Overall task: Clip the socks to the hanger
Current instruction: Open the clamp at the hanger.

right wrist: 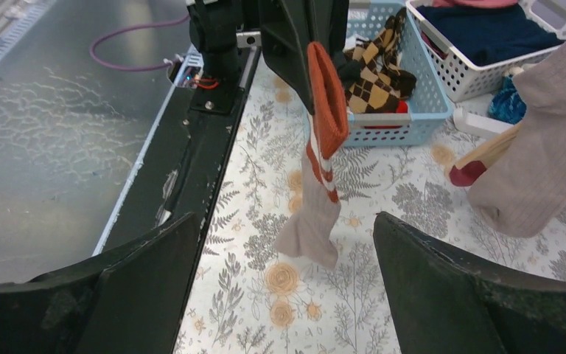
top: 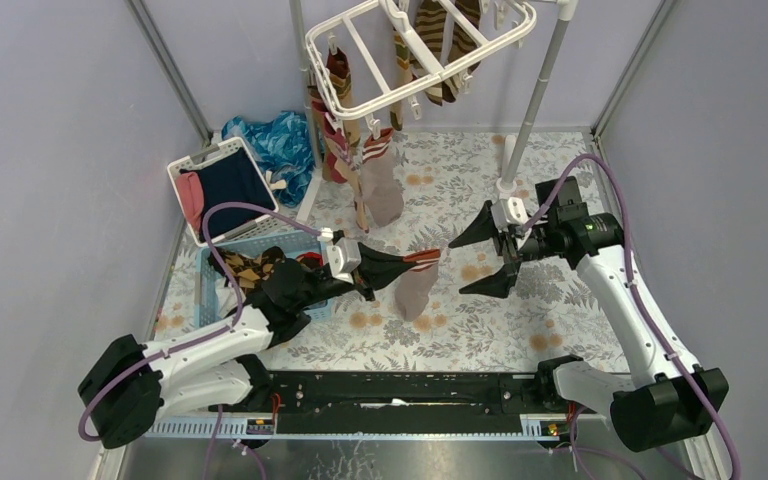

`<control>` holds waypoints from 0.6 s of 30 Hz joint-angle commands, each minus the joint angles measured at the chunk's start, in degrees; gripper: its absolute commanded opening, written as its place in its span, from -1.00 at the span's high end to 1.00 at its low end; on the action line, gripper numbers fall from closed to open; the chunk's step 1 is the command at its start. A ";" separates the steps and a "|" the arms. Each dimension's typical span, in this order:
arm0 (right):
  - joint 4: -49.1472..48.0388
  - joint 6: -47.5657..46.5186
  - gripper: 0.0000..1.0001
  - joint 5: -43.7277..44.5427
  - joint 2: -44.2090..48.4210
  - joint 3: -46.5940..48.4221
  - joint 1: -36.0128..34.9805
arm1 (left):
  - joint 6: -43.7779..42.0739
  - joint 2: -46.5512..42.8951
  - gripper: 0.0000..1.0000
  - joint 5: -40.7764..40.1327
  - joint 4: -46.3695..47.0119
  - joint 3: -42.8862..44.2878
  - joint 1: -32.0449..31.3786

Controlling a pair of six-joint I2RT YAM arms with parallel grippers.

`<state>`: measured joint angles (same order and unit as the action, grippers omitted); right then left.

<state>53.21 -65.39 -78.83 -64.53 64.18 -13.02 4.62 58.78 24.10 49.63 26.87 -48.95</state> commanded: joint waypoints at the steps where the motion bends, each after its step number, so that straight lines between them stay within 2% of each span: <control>1: -5.70 3.99 -0.86 -6.62 -0.03 -1.75 0.03 | 4.56 1.34 1.00 1.06 6.21 1.01 0.57; 9: -19.73 19.74 -0.52 -2.16 0.11 -5.23 -2.77 | 8.32 6.33 1.00 1.39 12.63 1.37 0.52; 15: -22.27 23.68 -0.38 -2.58 -0.33 -4.51 -3.92 | 8.80 7.17 1.00 1.21 12.86 1.36 0.57; 18: -26.00 28.76 -0.20 -2.32 -0.41 -4.87 -4.19 | 9.36 7.67 1.00 1.24 13.72 1.10 0.52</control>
<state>33.39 -44.31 -80.58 -64.77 58.92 -16.43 12.60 65.73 24.73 58.35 27.00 -48.95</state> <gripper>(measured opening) 0.650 0.010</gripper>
